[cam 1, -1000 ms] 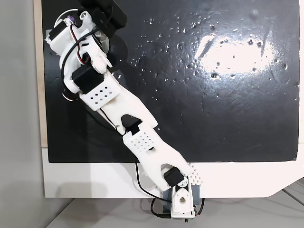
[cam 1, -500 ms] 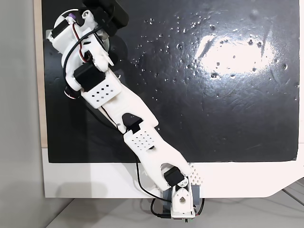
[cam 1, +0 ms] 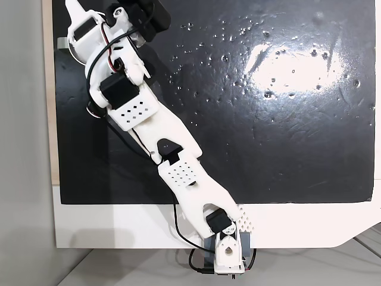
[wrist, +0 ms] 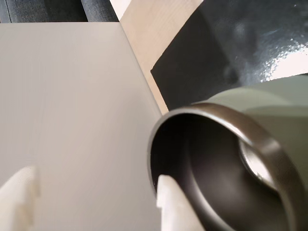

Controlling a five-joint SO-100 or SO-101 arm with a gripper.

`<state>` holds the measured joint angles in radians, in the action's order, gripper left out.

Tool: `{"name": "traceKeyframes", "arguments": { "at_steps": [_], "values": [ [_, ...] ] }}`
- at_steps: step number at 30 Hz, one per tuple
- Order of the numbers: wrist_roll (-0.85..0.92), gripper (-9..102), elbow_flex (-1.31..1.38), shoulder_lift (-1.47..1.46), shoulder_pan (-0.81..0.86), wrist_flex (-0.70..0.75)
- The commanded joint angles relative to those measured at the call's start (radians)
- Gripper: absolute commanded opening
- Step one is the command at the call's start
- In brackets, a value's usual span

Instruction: Grasp a pengrip and put it in the cup.

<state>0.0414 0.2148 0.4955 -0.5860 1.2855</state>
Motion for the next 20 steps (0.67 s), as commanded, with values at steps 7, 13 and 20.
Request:
{"name": "traceKeyframes", "arguments": {
  "at_steps": [7,13,20],
  "values": [
    [0.003,30,0.052,0.034,-0.008,-0.002],
    [0.009,30,0.052,0.034,-0.008,-0.002],
    [0.017,29,0.052,0.034,-0.008,-0.002]
  ]
}}
